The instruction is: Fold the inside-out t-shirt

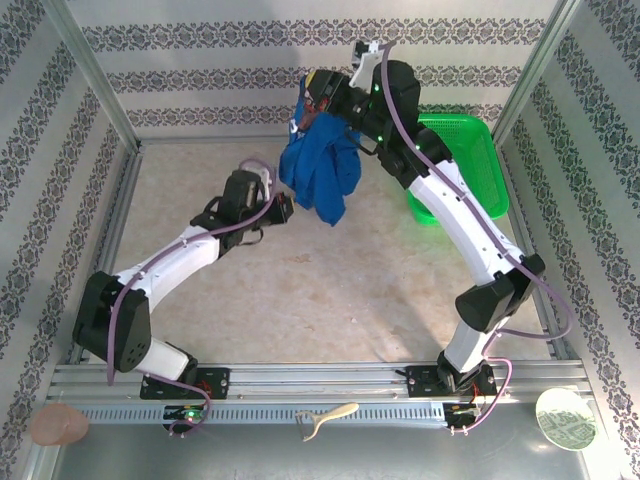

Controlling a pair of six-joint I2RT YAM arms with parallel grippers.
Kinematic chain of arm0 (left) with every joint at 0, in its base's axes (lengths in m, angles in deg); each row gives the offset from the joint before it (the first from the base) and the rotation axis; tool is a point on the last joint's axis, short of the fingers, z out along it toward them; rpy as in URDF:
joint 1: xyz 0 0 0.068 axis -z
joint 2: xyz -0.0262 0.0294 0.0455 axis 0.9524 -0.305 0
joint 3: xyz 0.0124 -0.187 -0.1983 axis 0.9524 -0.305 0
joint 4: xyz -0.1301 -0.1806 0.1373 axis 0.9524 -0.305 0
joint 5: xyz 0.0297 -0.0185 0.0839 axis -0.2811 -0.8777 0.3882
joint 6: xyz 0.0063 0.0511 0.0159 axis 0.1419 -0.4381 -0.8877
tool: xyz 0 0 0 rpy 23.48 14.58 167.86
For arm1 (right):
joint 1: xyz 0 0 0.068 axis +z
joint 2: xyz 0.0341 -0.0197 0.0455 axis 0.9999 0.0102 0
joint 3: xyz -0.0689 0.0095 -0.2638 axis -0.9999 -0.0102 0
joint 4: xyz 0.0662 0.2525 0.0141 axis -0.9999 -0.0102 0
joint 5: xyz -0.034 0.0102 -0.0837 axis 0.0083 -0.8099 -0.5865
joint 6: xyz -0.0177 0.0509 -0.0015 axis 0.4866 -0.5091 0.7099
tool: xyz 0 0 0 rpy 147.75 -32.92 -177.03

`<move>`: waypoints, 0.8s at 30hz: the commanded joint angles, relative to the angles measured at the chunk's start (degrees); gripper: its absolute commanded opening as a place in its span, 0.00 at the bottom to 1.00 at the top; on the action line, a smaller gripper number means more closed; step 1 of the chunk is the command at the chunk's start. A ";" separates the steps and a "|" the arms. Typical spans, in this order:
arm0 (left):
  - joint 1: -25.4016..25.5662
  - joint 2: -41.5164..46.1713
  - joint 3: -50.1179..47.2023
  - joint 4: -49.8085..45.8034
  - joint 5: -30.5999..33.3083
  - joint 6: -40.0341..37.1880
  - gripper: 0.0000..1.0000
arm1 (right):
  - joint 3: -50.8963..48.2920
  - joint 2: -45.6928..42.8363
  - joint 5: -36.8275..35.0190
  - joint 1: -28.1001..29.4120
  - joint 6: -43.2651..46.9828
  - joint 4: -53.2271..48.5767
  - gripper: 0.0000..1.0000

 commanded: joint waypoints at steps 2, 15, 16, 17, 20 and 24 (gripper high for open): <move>0.08 5.10 -9.19 5.46 -2.24 2.64 0.01 | 5.75 1.85 2.08 -1.44 -0.94 0.79 0.00; 1.59 8.00 7.71 2.10 1.25 -12.55 0.86 | -15.39 -5.65 0.13 0.10 -1.57 7.94 0.00; 1.59 6.29 9.64 2.17 0.49 -13.10 0.86 | -16.35 -5.95 -0.06 0.51 -1.54 8.29 0.00; 1.67 4.69 11.10 2.18 0.28 -13.31 0.86 | -16.91 -6.09 -0.14 0.84 -1.65 8.50 0.00; 1.68 -0.59 14.47 2.13 -0.54 -13.22 0.85 | -17.54 -5.90 -0.34 1.61 -2.00 9.14 0.00; 2.70 -4.12 13.65 3.74 -0.34 -12.58 0.72 | -15.60 -4.84 -0.13 1.55 -2.61 9.23 0.00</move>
